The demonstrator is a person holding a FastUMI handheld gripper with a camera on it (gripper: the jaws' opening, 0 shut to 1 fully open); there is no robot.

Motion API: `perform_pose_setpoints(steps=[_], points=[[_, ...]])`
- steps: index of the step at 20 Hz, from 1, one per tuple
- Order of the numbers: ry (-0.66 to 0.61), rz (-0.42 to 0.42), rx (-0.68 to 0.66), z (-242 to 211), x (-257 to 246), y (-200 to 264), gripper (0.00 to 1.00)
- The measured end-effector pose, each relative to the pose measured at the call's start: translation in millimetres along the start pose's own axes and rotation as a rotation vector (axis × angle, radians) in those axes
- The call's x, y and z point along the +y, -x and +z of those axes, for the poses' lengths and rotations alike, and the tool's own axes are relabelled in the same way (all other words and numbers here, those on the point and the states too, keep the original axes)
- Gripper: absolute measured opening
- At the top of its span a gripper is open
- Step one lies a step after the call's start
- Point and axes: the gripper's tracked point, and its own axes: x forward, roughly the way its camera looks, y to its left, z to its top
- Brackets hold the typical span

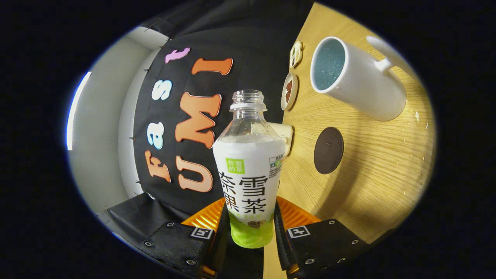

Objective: Take the bottle from table, then pour the juice into the cup, finally place the bottle on the coaster

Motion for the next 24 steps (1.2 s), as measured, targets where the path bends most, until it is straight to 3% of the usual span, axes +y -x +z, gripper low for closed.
perform_pose_setpoints(steps=[11, 24], points=[[-0.248, 0.006, -0.071, 23, 11, 6, 0.55], [-0.368, 0.049, -0.114, 41, 21, 11, 0.55]])
